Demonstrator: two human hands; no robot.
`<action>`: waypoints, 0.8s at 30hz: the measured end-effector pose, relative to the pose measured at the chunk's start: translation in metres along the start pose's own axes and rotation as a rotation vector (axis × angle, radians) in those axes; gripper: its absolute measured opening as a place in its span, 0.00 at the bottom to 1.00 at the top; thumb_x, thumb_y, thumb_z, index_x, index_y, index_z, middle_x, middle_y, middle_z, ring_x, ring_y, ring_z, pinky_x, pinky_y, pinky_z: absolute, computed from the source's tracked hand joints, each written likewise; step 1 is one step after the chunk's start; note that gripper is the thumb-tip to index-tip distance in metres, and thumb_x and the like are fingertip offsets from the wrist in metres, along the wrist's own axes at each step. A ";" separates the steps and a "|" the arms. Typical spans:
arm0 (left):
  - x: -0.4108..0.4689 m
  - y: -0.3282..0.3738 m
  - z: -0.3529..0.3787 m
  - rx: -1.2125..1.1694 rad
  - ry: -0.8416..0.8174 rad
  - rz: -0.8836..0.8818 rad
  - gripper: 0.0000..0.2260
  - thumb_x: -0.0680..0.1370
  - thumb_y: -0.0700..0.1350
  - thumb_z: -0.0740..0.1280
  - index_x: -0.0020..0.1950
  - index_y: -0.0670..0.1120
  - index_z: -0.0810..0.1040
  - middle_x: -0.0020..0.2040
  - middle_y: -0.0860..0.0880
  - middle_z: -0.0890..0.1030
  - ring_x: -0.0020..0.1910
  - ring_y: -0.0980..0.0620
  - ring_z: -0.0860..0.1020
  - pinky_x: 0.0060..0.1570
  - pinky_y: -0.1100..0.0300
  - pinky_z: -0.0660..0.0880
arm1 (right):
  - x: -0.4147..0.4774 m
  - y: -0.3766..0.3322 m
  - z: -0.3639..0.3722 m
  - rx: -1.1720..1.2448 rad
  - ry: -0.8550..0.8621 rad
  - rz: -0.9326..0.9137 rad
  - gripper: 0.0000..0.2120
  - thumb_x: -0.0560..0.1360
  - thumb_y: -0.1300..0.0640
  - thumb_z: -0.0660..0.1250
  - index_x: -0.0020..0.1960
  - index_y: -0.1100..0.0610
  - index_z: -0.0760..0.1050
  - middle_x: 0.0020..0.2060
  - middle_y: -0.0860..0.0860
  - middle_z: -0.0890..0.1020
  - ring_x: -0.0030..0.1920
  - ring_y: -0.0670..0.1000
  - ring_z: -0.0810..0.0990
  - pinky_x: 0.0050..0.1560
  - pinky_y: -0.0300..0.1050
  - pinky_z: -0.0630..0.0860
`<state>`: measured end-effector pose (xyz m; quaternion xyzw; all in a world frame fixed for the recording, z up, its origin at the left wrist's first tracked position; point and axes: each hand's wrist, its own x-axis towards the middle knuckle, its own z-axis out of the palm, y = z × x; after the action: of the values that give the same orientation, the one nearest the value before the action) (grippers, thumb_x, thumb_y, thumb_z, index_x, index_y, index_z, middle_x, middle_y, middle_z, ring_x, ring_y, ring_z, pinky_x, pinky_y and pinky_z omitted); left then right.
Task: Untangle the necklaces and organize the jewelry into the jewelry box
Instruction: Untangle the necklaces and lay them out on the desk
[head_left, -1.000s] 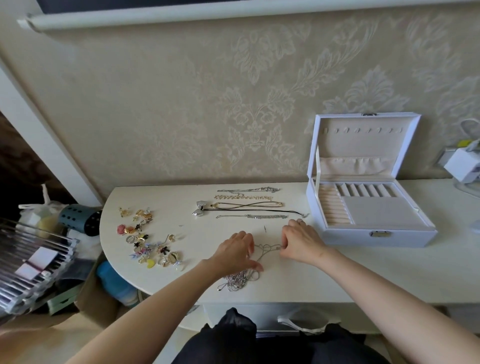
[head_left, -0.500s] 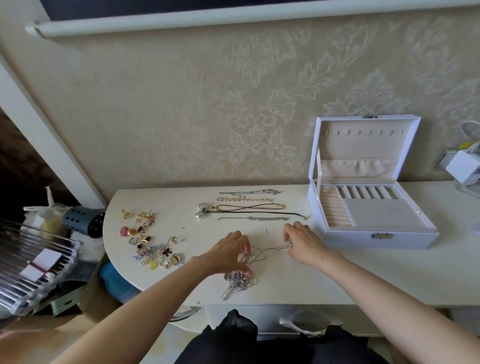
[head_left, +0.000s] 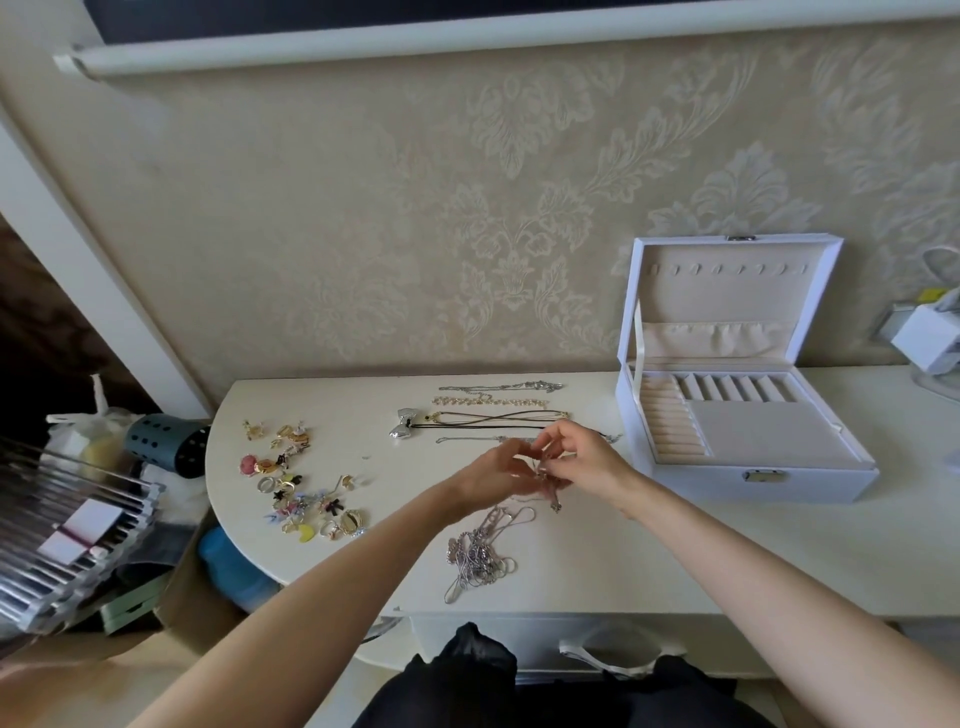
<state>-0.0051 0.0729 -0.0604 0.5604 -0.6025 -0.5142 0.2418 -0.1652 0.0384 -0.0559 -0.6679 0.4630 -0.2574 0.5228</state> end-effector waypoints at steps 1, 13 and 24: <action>0.001 0.001 -0.001 0.011 0.041 0.009 0.12 0.77 0.39 0.66 0.60 0.42 0.72 0.42 0.47 0.81 0.43 0.54 0.78 0.44 0.67 0.71 | -0.001 0.000 0.000 0.010 0.000 -0.004 0.11 0.74 0.72 0.63 0.48 0.57 0.73 0.38 0.54 0.79 0.30 0.49 0.79 0.35 0.38 0.75; -0.007 0.006 -0.030 -0.038 0.338 0.095 0.09 0.78 0.40 0.63 0.38 0.44 0.77 0.29 0.50 0.69 0.29 0.54 0.68 0.31 0.65 0.73 | -0.002 0.014 -0.006 0.060 0.116 0.068 0.08 0.75 0.68 0.64 0.49 0.59 0.79 0.34 0.54 0.80 0.28 0.44 0.75 0.29 0.30 0.69; -0.013 -0.004 -0.042 -0.008 0.535 0.071 0.06 0.69 0.46 0.62 0.37 0.44 0.74 0.33 0.47 0.72 0.33 0.53 0.68 0.33 0.63 0.66 | 0.002 0.031 -0.012 -0.020 0.237 0.095 0.04 0.74 0.63 0.68 0.44 0.56 0.81 0.32 0.49 0.77 0.31 0.47 0.72 0.31 0.35 0.70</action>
<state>0.0359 0.0712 -0.0454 0.6538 -0.5345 -0.3414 0.4126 -0.1855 0.0305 -0.0815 -0.6153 0.5554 -0.3048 0.4691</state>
